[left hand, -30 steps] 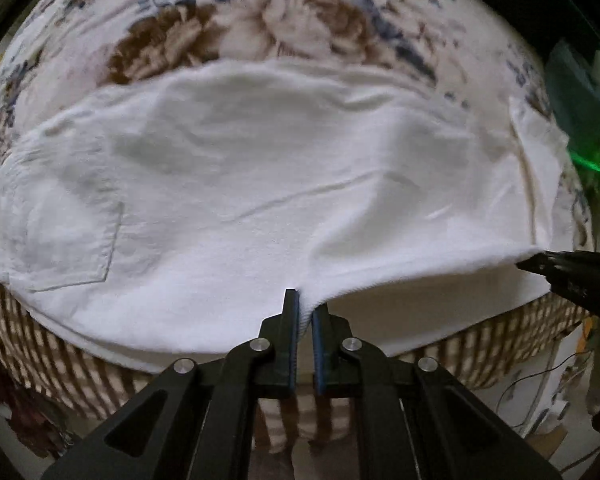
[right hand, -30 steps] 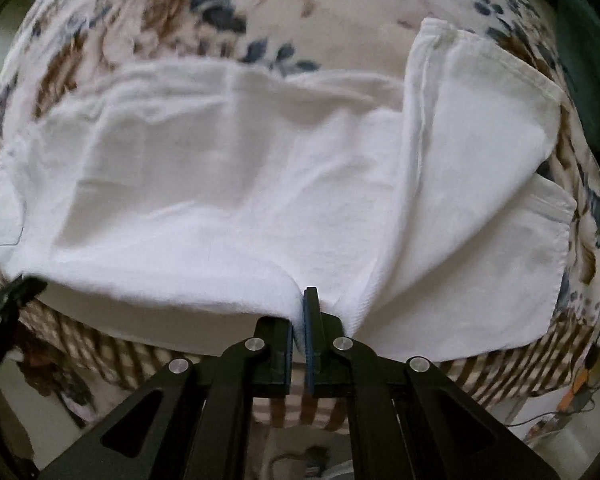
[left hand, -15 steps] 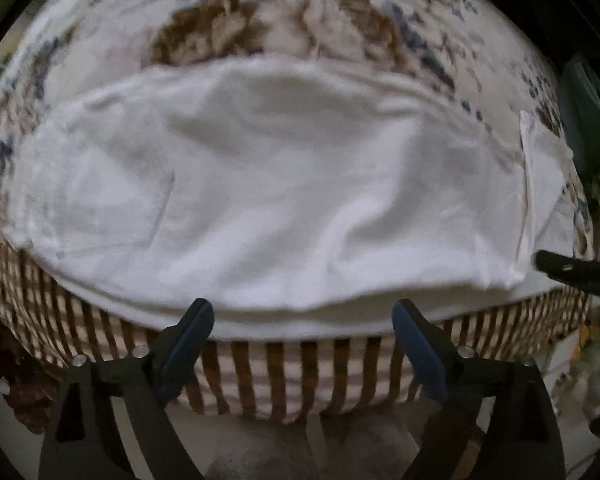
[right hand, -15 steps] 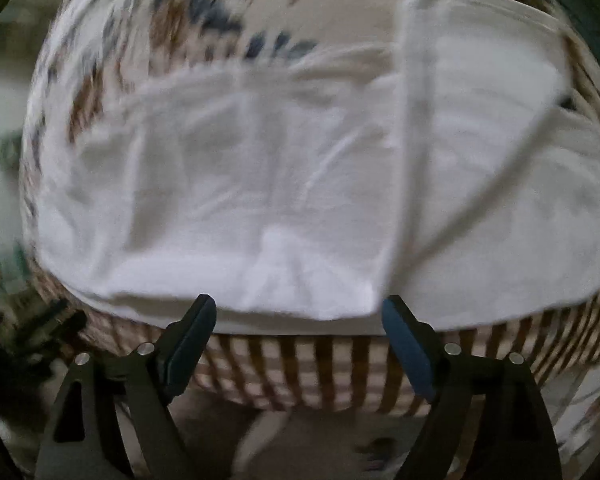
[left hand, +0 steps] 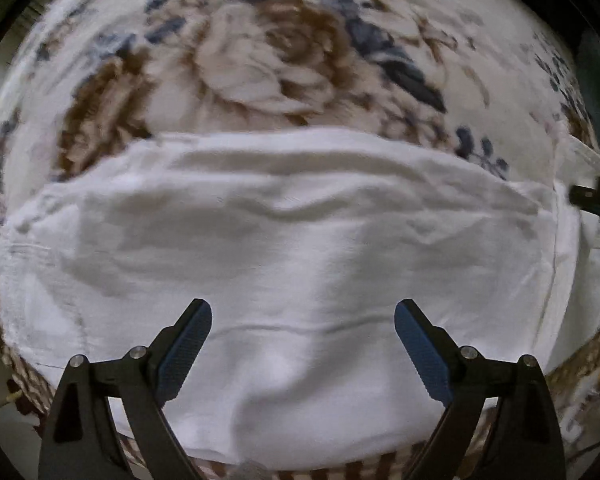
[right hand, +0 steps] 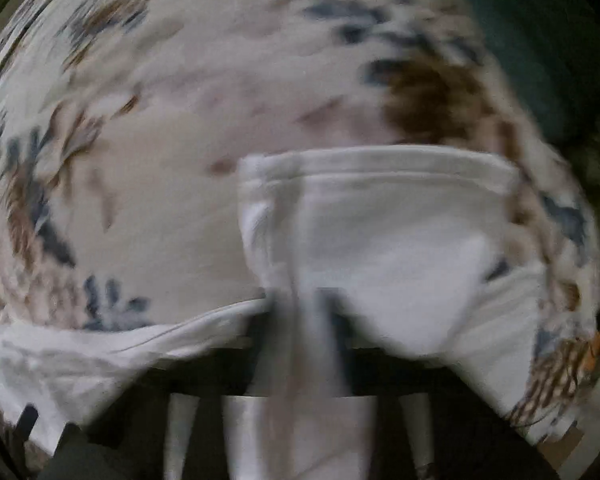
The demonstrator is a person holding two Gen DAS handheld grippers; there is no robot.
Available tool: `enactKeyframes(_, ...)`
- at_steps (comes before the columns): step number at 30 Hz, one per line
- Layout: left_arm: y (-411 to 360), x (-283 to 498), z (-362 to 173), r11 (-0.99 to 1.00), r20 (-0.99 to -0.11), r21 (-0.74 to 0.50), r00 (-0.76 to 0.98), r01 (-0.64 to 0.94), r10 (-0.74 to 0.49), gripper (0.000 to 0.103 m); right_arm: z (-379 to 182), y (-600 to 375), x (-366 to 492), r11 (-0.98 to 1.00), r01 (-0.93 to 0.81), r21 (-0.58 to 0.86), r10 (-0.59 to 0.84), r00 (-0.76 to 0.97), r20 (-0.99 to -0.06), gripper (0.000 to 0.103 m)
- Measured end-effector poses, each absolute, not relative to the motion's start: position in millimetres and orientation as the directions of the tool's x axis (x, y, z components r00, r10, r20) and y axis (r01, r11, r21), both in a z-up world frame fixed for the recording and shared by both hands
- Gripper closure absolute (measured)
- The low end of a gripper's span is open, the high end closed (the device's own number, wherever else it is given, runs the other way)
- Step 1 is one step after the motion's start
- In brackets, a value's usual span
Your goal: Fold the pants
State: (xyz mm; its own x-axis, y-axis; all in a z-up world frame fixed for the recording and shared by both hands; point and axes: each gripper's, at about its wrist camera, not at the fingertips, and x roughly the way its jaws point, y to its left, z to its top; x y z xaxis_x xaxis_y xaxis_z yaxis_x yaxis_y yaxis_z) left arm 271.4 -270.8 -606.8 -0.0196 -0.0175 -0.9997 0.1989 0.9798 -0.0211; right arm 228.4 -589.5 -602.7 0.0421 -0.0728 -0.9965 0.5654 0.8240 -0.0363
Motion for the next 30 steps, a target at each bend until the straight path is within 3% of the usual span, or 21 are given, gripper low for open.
enactKeyframes(5,-264.2,255.5,-615.7,0.985,-0.995,-0.090,-0.065,0.149,-0.081,0.009,-560.2,-655.0,119.7,0.590,0.803,0.086,-0.058,0.149,-0.987,0.099)
enactKeyframes(9,-264.0,237.9,-636.0,0.988,-0.990,-0.100,-0.111,0.114,-0.088,0.009,-587.0,-690.6,32.7,0.412,0.906,0.095,0.006,0.102,-0.995,0.099)
enactKeyframes(13,-268.0,224.5,-644.3,0.984,-0.989,-0.096,-0.124,0.151,-0.078,0.009,-614.1,-681.4,11.2,0.416,0.902,0.117,0.071,0.096,-0.993,0.098)
enactKeyframes(16,-261.8,220.0,-633.4,0.981,-0.992,-0.102,-0.091,0.162,-0.088,0.009,-611.9,-677.6,11.5,0.432,0.893,0.125,0.102,0.090,-0.991,0.085)
enactKeyframes(18,-250.0,216.3,-619.5,0.984,-0.995,-0.100,-0.043,0.149,-0.094,0.009,-602.2,-671.8,10.6,0.424,0.890,0.166,0.130,0.121,-0.984,0.066)
enactKeyframes(19,-240.7,214.9,-611.0,0.986,-0.995,-0.099,-0.013,0.134,-0.098,0.009,-594.0,-669.6,10.8,0.423,0.889,0.176,0.135,0.130,-0.982,0.051)
enactKeyframes(20,-229.0,213.3,-602.5,0.988,-0.994,-0.109,0.014,0.114,-0.111,0.009,-583.6,-661.9,5.4,0.429,0.884,0.189,0.138,0.143,-0.980,0.047)
enactKeyframes(25,-149.0,200.1,-575.9,0.984,-0.982,-0.174,0.080,-0.041,-0.171,0.009,-549.2,-578.1,24.2,0.552,0.792,0.261,0.240,0.149,-0.959,0.047)
enactKeyframes(30,-44.3,191.3,-572.0,0.964,-0.987,-0.139,0.108,-0.228,-0.117,0.009,-570.6,-457.6,44.9,0.495,0.776,0.391,0.467,0.142,-0.873,0.047)
